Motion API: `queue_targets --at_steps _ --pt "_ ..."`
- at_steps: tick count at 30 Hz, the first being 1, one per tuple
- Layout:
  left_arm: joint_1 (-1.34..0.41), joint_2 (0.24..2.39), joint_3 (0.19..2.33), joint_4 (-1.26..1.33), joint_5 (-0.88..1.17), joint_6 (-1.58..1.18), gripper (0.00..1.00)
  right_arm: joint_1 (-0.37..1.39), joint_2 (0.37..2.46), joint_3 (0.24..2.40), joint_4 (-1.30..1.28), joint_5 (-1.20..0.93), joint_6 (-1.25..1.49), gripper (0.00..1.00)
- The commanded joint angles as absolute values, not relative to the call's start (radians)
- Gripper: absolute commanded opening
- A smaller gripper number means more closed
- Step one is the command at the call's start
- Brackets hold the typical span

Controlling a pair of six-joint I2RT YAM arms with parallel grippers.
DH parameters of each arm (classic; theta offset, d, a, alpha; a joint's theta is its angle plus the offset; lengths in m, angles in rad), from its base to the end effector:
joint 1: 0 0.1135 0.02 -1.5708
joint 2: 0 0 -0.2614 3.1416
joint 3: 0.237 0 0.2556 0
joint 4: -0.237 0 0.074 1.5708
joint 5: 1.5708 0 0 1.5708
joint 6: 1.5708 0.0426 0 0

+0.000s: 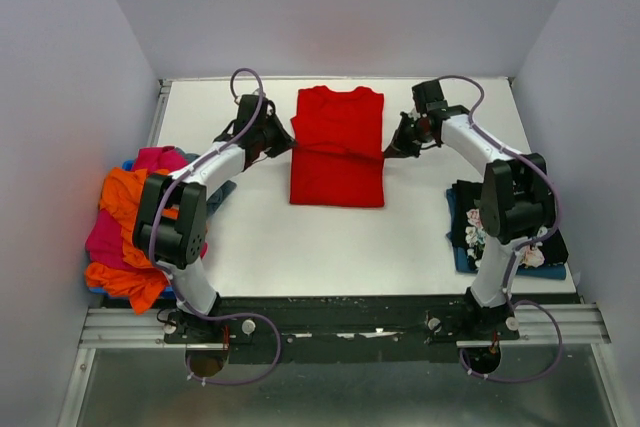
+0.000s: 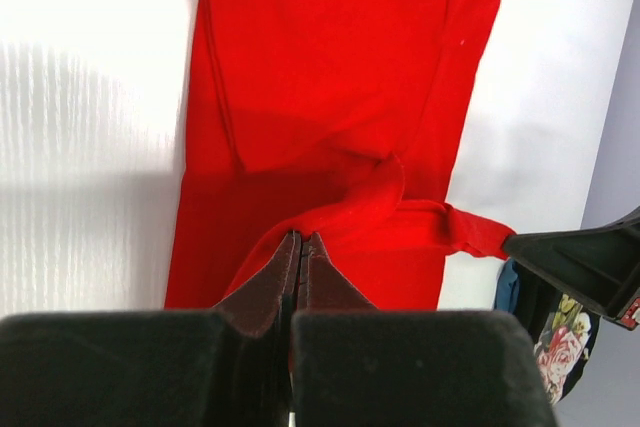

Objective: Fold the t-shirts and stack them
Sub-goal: Fold the folded rectangular tshirt in 1/3 of the way, then grab one side of the 2/3 rectangular tshirt with both arms

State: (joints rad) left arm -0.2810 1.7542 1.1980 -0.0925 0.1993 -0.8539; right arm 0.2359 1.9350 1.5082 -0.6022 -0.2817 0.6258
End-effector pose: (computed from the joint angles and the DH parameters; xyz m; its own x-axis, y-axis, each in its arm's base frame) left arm 0.3845 -0.1198 0.2204 -0.7006 -0.5669 -0.4334 -0.1594 0.7163 -0.6793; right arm 0.4089 0.1105 0.2111 -0.8883 0.3652 -0.2784 0.1930 0.8471 0.4951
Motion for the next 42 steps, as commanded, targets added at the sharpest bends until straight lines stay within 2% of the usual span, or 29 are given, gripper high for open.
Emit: queue_targets --at_steps 1,11,12,13,14,15,16,18,22,31,32,40,42 --pt "-0.253 1.818 1.249 -0.1 0.21 -0.827 0.0 0.219 1.991 1.586 -0.64 -0.296 0.606 0.01" --pt "-0.241 1.943 1.383 -0.101 0.23 -0.833 0.0 0.189 2.104 1.724 -0.661 -0.31 0.611 0.01" --pt "-0.238 1.965 1.405 -0.109 0.241 -0.83 0.03 0.187 2.115 1.738 -0.669 -0.299 0.615 0.02" --pt "-0.235 1.989 1.439 -0.133 0.253 -0.822 0.25 0.186 2.126 1.753 -0.672 -0.285 0.621 0.11" --pt "-0.23 2.003 1.46 -0.158 0.264 -0.816 0.52 0.184 2.131 1.765 -0.679 -0.278 0.621 0.27" --pt "-0.229 2.003 1.462 -0.156 0.271 -0.81 0.64 0.181 2.132 1.769 -0.686 -0.273 0.617 0.45" --pt "-0.227 1.991 1.447 -0.144 0.264 -0.802 0.69 0.181 2.114 1.757 -0.686 -0.258 0.617 0.55" --pt "-0.227 1.935 1.398 -0.124 0.241 -0.793 0.77 0.181 2.05 1.68 -0.64 -0.265 0.609 0.58" --pt "-0.239 1.8 1.255 -0.112 0.213 -0.781 0.76 0.186 1.861 1.424 -0.536 -0.279 0.607 0.57" --pt "-0.319 1.618 0.904 -0.032 0.207 -0.804 0.58 0.233 1.698 1.033 -0.358 -0.409 0.598 0.45" --pt "-0.319 1.618 0.887 -0.031 0.204 -0.804 0.55 0.238 1.697 1.014 -0.345 -0.419 0.598 0.45" --pt "-0.319 1.666 0.862 -0.023 0.21 -0.793 0.51 0.262 1.764 0.985 -0.313 -0.445 0.598 0.41" --pt "-0.319 1.678 0.865 -0.028 0.209 -0.788 0.45 0.264 1.782 0.994 -0.311 -0.445 0.601 0.36"
